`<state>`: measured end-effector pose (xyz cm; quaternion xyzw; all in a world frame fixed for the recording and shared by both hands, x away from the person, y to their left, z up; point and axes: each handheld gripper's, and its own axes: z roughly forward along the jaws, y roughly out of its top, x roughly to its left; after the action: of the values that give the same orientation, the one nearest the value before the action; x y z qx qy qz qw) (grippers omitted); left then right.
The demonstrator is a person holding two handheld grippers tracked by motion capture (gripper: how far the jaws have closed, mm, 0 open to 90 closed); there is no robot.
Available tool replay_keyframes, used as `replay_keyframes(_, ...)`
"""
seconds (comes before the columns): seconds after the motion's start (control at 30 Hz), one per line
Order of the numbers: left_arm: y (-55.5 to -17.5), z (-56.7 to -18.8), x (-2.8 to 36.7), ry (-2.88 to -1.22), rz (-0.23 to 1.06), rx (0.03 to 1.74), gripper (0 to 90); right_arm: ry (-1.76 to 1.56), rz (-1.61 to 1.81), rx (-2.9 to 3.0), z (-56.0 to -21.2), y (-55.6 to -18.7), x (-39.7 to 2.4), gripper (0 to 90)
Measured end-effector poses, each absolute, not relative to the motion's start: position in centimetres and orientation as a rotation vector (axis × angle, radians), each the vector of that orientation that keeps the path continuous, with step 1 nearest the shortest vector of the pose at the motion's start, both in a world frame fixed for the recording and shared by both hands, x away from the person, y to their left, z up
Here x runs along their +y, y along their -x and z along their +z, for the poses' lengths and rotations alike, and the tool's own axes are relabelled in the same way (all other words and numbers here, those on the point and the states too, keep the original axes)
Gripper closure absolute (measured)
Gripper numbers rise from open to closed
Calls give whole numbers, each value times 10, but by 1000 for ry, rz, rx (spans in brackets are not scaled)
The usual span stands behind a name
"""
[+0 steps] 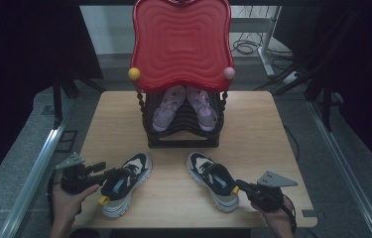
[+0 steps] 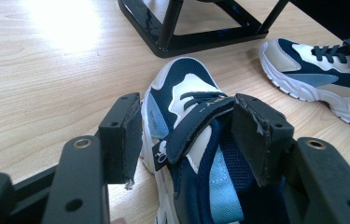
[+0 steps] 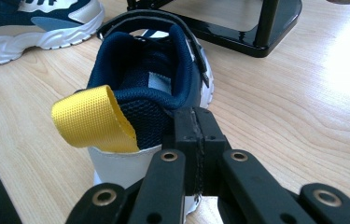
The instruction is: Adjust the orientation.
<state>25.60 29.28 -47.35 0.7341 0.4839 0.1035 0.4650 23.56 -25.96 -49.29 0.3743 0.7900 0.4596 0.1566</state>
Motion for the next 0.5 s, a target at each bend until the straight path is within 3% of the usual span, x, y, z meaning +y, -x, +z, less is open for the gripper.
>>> replay_keyframes(0.5, -256, -473, 293, -1799, 255, 1189, 437, -1076, 1329, 2210, -490, -236, -265, 891)
